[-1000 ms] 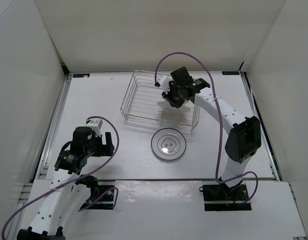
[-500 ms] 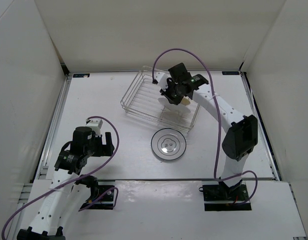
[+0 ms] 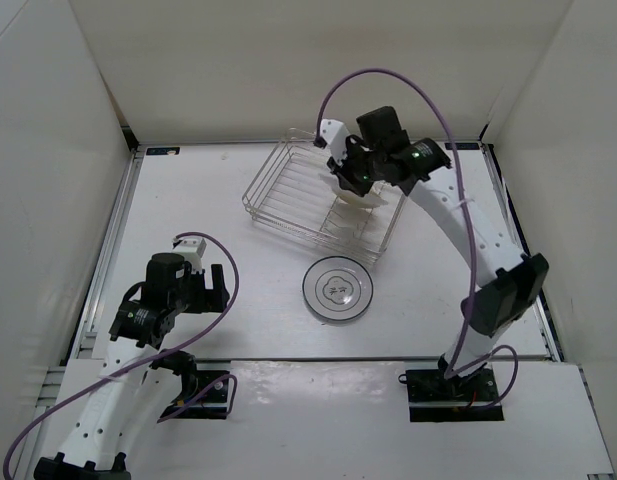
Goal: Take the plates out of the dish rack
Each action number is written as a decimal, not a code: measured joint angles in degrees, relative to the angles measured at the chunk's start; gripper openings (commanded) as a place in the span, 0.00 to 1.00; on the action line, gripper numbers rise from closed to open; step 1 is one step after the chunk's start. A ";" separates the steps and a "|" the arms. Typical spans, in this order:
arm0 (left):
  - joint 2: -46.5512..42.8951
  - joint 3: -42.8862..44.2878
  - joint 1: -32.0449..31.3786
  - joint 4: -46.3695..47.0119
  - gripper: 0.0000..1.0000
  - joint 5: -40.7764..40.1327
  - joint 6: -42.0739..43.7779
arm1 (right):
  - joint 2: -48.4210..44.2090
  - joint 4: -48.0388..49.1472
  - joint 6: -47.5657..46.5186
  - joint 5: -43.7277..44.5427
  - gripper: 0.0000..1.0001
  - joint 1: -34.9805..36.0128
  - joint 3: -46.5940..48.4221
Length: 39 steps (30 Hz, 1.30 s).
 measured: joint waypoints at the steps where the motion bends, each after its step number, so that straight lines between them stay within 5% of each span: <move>1: 0.00 0.00 0.00 0.00 1.00 0.02 0.00 | -1.31 0.09 0.07 -0.37 0.00 0.02 0.00; 10: 0.09 0.00 0.00 0.02 1.00 0.17 0.00 | -19.15 3.21 4.13 -8.55 0.00 0.33 -4.76; 23: 0.90 0.00 0.00 0.11 1.00 0.20 -0.02 | -31.76 3.80 9.51 -25.57 0.00 5.81 -34.62; 39: 1.79 0.00 0.00 0.39 1.00 0.59 0.00 | -33.70 17.07 11.61 -10.64 0.00 13.27 -51.74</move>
